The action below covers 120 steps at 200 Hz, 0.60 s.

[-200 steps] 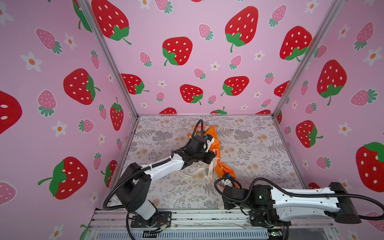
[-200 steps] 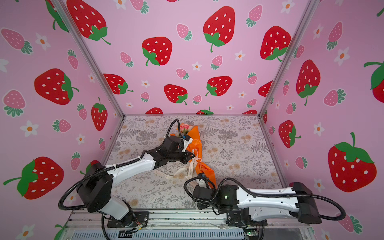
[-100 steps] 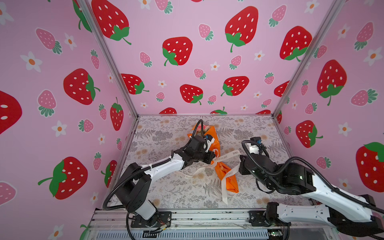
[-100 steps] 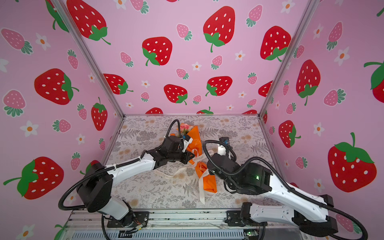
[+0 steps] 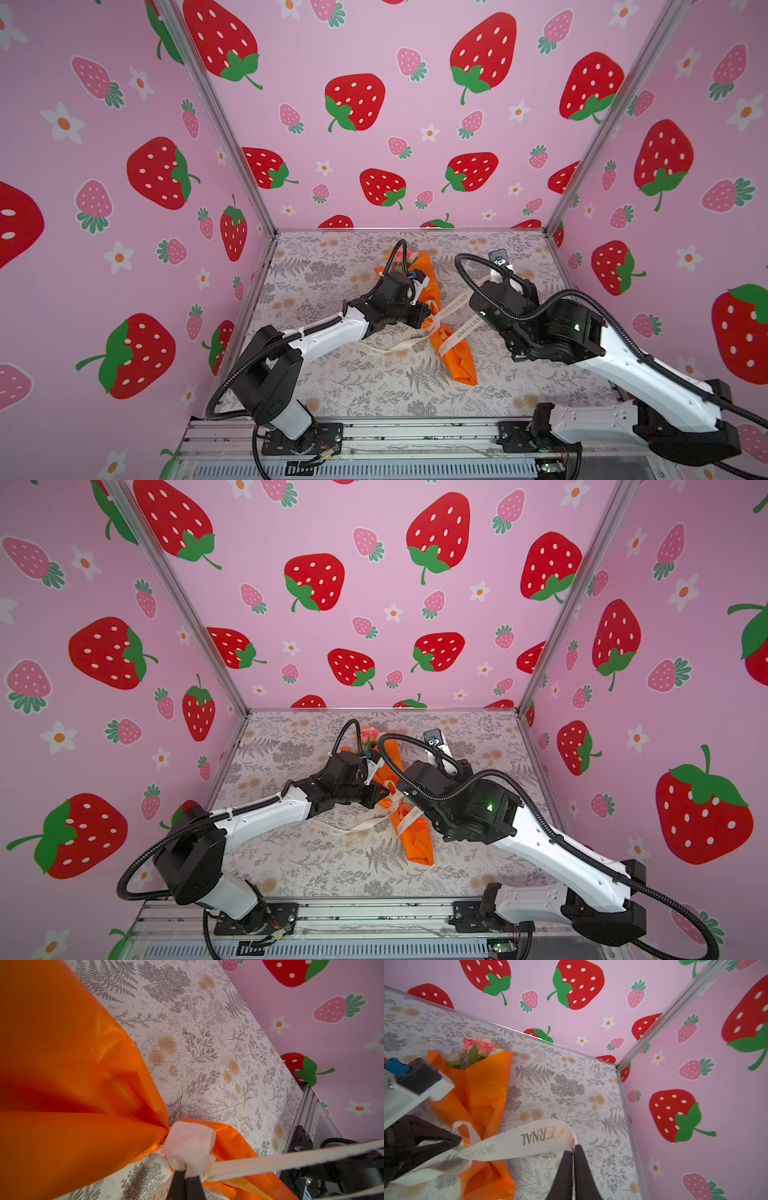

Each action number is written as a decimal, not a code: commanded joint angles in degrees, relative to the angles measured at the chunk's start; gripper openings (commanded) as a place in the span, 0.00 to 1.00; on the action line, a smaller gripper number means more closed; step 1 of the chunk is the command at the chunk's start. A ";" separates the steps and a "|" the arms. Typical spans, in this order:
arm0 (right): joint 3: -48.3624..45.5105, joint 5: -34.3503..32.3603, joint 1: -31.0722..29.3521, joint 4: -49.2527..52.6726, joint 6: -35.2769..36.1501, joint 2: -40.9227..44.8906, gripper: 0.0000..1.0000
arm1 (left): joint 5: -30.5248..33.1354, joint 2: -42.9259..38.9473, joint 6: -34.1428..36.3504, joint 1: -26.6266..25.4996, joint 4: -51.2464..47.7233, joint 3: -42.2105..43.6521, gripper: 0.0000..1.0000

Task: Tie the bouquet of fake flowers
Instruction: 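Release the ribbon end and move the right gripper back toward the bouquet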

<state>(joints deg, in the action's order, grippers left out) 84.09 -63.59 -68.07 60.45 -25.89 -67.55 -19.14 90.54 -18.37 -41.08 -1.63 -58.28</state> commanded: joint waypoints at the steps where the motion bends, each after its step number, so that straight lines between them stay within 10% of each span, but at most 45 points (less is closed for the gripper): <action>1: -4.60 -11.97 0.70 -12.89 20.75 0.84 0.14 | -1.17 0.99 0.57 0.29 -1.10 -1.59 0.00; 26: -15.80 -16.33 2.55 -44.88 50.12 4.82 0.26 | -1.31 1.16 0.75 0.29 -1.38 -1.66 0.00; 44: -20.23 -15.38 3.46 -55.65 55.18 7.11 0.29 | -1.43 1.19 0.72 0.30 -1.32 -1.65 0.00; 67: -17.49 -9.22 5.66 -37.11 31.91 7.53 0.41 | -1.50 0.98 0.46 0.30 -0.90 -1.20 0.00; 84: -13.87 17.03 13.46 -20.47 7.30 8.20 0.48 | -1.69 1.22 0.21 0.32 -0.59 -1.26 0.00; 120: -27.45 58.28 26.22 -24.14 -12.17 11.02 0.64 | -2.13 1.47 0.18 0.30 -0.86 -1.44 0.00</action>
<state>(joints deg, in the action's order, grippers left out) 63.77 -38.22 -46.48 32.40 -18.68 -56.64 -20.18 91.44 -18.24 -41.06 -2.02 -58.28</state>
